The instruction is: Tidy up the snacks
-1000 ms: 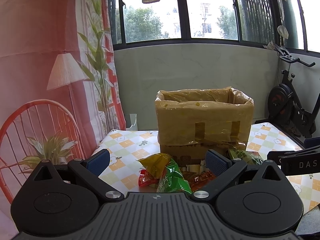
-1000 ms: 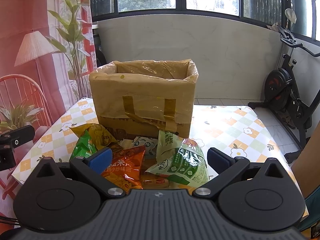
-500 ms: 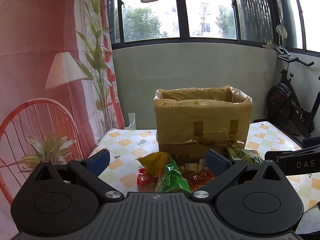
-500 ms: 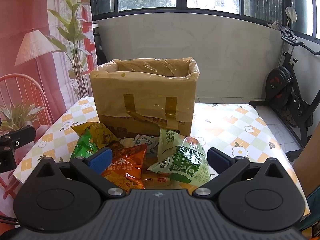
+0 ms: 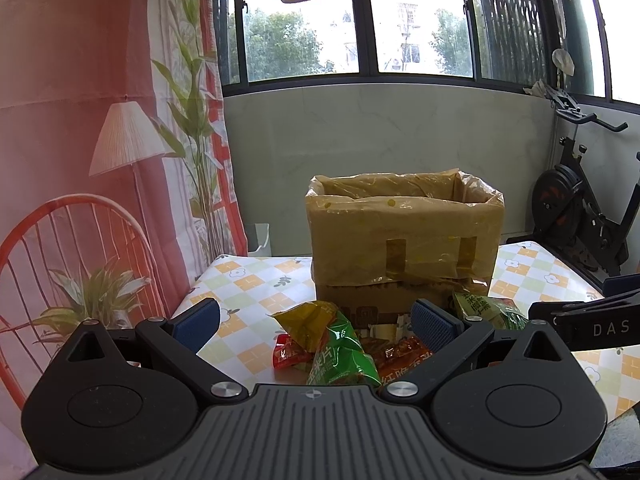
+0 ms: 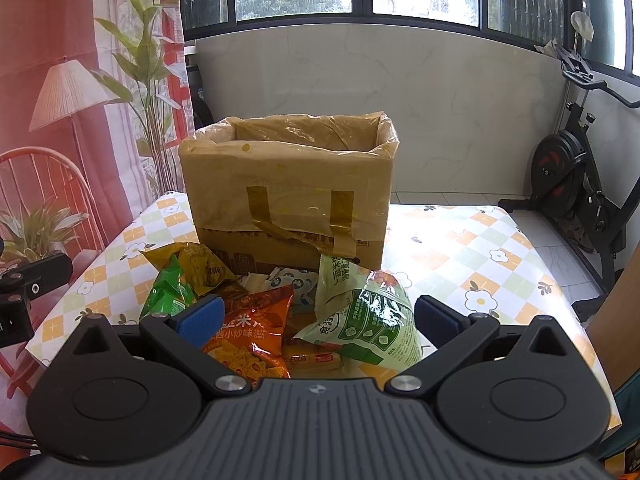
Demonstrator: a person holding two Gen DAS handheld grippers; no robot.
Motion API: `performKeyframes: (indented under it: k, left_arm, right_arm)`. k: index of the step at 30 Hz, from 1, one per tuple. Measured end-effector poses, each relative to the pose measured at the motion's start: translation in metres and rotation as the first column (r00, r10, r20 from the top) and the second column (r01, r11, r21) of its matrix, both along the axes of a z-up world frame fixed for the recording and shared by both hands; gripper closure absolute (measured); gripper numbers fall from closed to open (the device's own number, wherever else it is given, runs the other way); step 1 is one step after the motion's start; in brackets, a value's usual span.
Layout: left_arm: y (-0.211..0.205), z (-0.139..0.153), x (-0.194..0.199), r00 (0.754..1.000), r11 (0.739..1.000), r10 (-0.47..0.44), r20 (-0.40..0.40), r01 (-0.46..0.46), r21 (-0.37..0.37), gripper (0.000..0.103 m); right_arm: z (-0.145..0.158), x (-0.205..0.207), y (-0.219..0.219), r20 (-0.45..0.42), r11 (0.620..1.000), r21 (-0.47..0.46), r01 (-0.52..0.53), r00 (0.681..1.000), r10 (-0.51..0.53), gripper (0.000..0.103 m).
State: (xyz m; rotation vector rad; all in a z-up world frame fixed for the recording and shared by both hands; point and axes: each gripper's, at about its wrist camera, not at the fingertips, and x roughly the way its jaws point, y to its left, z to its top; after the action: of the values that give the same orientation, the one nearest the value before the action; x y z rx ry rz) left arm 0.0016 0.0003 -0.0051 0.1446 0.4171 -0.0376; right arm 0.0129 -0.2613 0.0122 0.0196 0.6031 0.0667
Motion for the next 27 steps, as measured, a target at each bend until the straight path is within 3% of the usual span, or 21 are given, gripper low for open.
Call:
performKeyframes:
  k: [22, 27]
  left_arm:
    - [0.003, 0.0, 0.002, 1.0, 1.0, 0.016, -0.005, -0.016, -0.008, 0.001]
    - [0.014, -0.001, 0.012, 0.998, 0.997, 0.063, -0.014, -0.064, -0.042, 0.001]
  right_arm:
    - [-0.001, 0.0, -0.001, -0.005, 1.0, 0.009, 0.001, 1.0, -0.001, 0.0]
    - [0.001, 0.004, -0.018, 0.024, 0.995, 0.099, 0.021, 0.999, -0.023, 0.0]
